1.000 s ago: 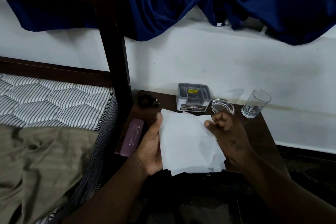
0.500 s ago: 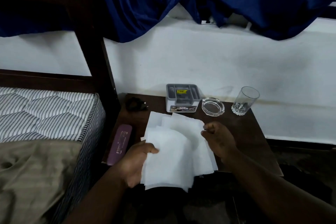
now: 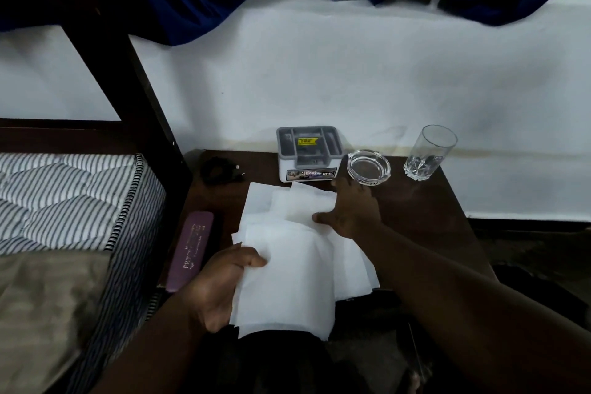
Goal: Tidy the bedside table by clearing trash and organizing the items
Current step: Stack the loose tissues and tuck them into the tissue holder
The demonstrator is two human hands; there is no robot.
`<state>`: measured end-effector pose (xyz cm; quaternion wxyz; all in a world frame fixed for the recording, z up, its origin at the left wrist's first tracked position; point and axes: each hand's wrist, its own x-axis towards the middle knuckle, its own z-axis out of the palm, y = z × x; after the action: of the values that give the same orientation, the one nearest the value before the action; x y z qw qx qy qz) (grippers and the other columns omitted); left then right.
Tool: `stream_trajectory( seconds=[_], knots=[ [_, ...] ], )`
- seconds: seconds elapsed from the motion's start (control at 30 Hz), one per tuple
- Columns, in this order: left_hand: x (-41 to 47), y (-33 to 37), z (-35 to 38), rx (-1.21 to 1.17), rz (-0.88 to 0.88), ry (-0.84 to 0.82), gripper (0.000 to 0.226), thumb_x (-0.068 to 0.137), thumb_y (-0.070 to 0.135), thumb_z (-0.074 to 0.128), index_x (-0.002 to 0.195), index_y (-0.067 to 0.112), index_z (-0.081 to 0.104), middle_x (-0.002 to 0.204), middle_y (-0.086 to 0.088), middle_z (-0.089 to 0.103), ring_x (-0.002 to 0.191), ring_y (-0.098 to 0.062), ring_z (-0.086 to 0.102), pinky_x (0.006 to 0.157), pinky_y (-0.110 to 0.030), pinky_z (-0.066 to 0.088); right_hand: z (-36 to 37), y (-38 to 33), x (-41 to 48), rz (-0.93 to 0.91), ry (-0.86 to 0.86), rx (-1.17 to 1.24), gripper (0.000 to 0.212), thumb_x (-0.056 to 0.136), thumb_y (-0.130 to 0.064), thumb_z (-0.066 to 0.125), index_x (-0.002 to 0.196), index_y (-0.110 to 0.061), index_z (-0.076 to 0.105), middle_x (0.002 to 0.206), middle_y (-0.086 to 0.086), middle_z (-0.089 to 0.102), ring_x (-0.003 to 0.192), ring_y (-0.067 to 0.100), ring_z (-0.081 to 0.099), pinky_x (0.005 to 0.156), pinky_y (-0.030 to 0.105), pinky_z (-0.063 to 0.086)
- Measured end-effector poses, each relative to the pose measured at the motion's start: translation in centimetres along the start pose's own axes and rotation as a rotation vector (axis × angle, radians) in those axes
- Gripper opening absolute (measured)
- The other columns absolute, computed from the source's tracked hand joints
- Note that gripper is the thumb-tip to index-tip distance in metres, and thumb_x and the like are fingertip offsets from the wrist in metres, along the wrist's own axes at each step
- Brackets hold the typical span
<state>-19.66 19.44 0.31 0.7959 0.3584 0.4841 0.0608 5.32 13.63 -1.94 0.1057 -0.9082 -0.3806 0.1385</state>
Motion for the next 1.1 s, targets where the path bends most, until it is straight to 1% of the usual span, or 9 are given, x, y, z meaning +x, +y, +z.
stream_trajectory(
  seconds=[0.1,0.23,0.37,0.47,0.53,0.63,0.83,1.0,1.1],
  knots=[
    [0.0,0.0,0.0,-0.009,-0.017,-0.008,0.044,0.086,0.001,0.053,0.128,-0.009,0.061,0.117,-0.032,0.068,0.092,-0.039,0.068,0.078,-0.042,0.058,0.7,0.1,0.2,-0.054,0.044,-0.007,0.08,0.07,-0.057,0.081,0.135,-0.026,0.046,0.14,0.0,0.053,0.129,0.029,0.047,0.104,0.045,0.041],
    [0.0,0.1,0.1,-0.021,-0.003,0.012,0.046,0.085,0.001,0.053,0.129,-0.01,0.06,0.126,-0.036,0.065,0.099,-0.042,0.065,0.085,-0.046,0.055,1.5,0.2,0.1,-0.102,0.158,0.001,0.068,0.073,-0.046,0.082,0.13,-0.03,0.05,0.129,-0.003,0.059,0.123,0.027,0.05,0.099,0.042,0.038],
    [-0.2,0.1,0.3,-0.025,0.002,0.013,0.046,0.084,0.001,0.054,0.129,-0.01,0.06,0.114,-0.031,0.068,0.096,-0.041,0.065,0.082,-0.044,0.055,1.7,0.1,-0.1,-0.135,0.234,0.084,0.042,0.074,-0.034,0.078,0.112,-0.031,0.059,0.11,-0.006,0.063,0.113,0.024,0.053,0.092,0.036,0.034],
    [-0.3,0.2,0.3,-0.031,0.008,0.022,0.048,0.085,0.0,0.053,0.131,-0.01,0.059,0.126,-0.036,0.064,0.102,-0.043,0.063,0.09,-0.049,0.052,1.4,0.1,-0.2,-0.136,0.248,0.154,0.03,0.073,-0.034,0.078,0.1,-0.027,0.065,0.102,-0.003,0.06,0.108,0.025,0.053,0.089,0.034,0.036],
    [-0.5,0.4,0.4,-0.034,0.006,0.018,0.048,0.085,0.0,0.052,0.132,-0.01,0.059,0.129,-0.037,0.063,0.102,-0.043,0.063,0.09,-0.049,0.052,1.2,0.4,-0.2,-0.201,0.244,0.154,0.028,0.075,-0.035,0.078,0.099,-0.025,0.066,0.108,0.0,0.061,0.108,0.026,0.054,0.093,0.038,0.043],
    [-0.7,0.5,0.4,-0.04,0.002,0.008,0.047,0.087,0.0,0.052,0.132,-0.009,0.058,0.133,-0.036,0.061,0.105,-0.044,0.062,0.091,-0.049,0.052,0.8,0.8,-0.5,-0.306,0.237,0.226,0.015,0.078,-0.029,0.079,0.087,-0.024,0.068,0.101,0.0,0.063,0.1,0.025,0.059,0.089,0.042,0.048],
    [-0.8,0.5,0.4,-0.04,0.007,0.024,0.047,0.088,-0.001,0.051,0.133,-0.011,0.057,0.121,-0.034,0.065,0.1,-0.042,0.063,0.083,-0.045,0.054,1.0,1.2,-0.7,-0.372,0.284,0.259,0.011,0.079,-0.025,0.078,0.082,-0.026,0.067,0.095,-0.007,0.067,0.093,0.019,0.062,0.086,0.042,0.05],
    [-0.5,0.4,0.3,-0.026,0.012,0.026,0.046,0.088,0.0,0.051,0.132,-0.011,0.057,0.121,-0.035,0.065,0.102,-0.042,0.062,0.087,-0.046,0.053,1.2,1.8,0.3,-0.204,0.149,0.299,0.03,0.074,-0.027,0.082,0.098,-0.028,0.063,0.101,-0.008,0.071,0.096,0.018,0.065,0.084,0.039,0.054],
    [-0.4,0.3,0.2,-0.026,0.02,0.012,0.044,0.088,-0.001,0.051,0.131,-0.011,0.059,0.125,-0.035,0.065,0.1,-0.042,0.064,0.087,-0.047,0.053,1.2,2.5,1.2,-0.159,0.112,0.363,0.03,0.075,-0.017,0.082,0.099,-0.024,0.065,0.101,-0.004,0.073,0.096,0.021,0.068,0.083,0.038,0.054]
  ],
)
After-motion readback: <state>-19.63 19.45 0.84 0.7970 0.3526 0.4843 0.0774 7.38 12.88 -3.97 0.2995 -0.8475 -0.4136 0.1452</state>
